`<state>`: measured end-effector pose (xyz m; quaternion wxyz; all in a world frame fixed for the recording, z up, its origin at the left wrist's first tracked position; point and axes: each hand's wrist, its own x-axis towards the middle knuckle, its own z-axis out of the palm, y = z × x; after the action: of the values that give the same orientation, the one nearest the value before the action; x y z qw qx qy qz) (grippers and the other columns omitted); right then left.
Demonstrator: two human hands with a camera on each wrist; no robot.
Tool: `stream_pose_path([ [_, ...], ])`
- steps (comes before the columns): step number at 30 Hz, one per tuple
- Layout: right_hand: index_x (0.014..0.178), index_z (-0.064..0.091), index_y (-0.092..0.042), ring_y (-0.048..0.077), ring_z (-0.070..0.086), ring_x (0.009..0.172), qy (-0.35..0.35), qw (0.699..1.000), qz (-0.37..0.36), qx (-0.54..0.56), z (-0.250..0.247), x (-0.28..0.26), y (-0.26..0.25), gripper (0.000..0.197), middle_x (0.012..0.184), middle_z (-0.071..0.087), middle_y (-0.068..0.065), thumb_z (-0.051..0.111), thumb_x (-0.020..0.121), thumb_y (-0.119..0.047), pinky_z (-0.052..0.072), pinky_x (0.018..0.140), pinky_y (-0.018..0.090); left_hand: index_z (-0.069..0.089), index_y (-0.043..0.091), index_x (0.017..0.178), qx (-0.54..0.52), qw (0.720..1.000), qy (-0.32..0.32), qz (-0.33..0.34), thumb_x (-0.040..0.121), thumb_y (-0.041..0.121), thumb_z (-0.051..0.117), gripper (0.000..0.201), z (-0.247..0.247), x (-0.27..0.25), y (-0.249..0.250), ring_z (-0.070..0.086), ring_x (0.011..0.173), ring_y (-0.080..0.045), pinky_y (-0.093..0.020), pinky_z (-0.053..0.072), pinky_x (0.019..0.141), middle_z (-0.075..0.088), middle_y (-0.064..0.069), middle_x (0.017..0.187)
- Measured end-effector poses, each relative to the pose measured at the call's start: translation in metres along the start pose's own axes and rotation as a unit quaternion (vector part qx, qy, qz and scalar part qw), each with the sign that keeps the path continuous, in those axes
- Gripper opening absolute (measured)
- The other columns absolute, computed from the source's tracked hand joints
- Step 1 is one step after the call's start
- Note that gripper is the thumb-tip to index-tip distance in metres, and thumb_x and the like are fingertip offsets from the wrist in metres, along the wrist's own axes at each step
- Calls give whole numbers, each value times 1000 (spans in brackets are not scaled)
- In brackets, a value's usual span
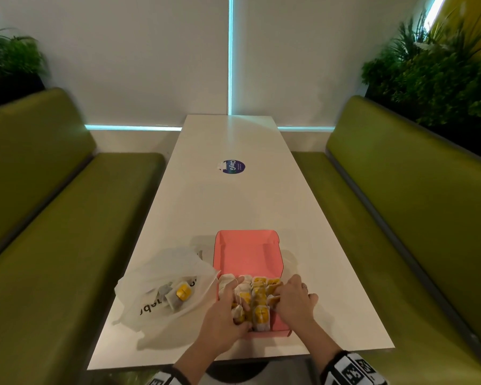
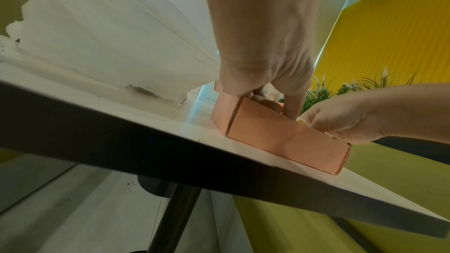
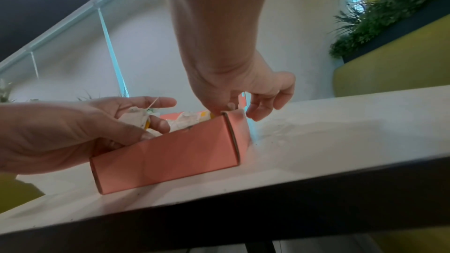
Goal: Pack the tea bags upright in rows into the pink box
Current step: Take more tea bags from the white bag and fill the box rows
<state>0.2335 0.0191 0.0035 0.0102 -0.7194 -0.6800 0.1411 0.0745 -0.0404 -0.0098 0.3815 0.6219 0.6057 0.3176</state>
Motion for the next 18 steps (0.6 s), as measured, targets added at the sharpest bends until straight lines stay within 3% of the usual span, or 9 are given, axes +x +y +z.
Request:
stream_pose_path([
  [4, 101, 60, -26, 17, 47, 108, -27, 999, 15, 38, -2, 4, 0, 26, 113, 42, -1, 51, 87, -6, 29, 90, 33, 22, 39, 138, 11, 1000, 1, 0, 69, 11, 72, 89, 1, 0, 1, 61, 87, -6, -12, 46, 79, 61, 9, 95],
  [9, 111, 52, -22, 15, 48, 102, 64, 997, -22, 48, 1, -6, -3, 27, 110, 37, -1, 45, 89, -9, 31, 84, 28, 22, 35, 141, 13, 1000, 3, -4, 70, 15, 72, 89, 2, 0, -1, 61, 90, -9, -22, 50, 84, 62, 9, 97],
  [14, 112, 44, -21, 16, 47, 103, 93, 987, -49, 122, -20, -9, 2, 33, 114, 44, -1, 54, 83, -9, 40, 85, 29, 20, 37, 141, 24, 1000, 14, -9, 73, 18, 71, 87, 3, 0, 1, 60, 101, -10, -17, 46, 83, 62, 7, 113],
  [18, 99, 53, -26, 16, 47, 107, 59, 993, -99, 2, -45, -17, 4, 19, 104, 60, -4, 43, 90, -13, 34, 85, 33, 22, 35, 140, 40, 999, 11, 4, 75, 20, 73, 84, 4, 1, -1, 59, 102, -9, -16, 47, 81, 60, 7, 118],
])
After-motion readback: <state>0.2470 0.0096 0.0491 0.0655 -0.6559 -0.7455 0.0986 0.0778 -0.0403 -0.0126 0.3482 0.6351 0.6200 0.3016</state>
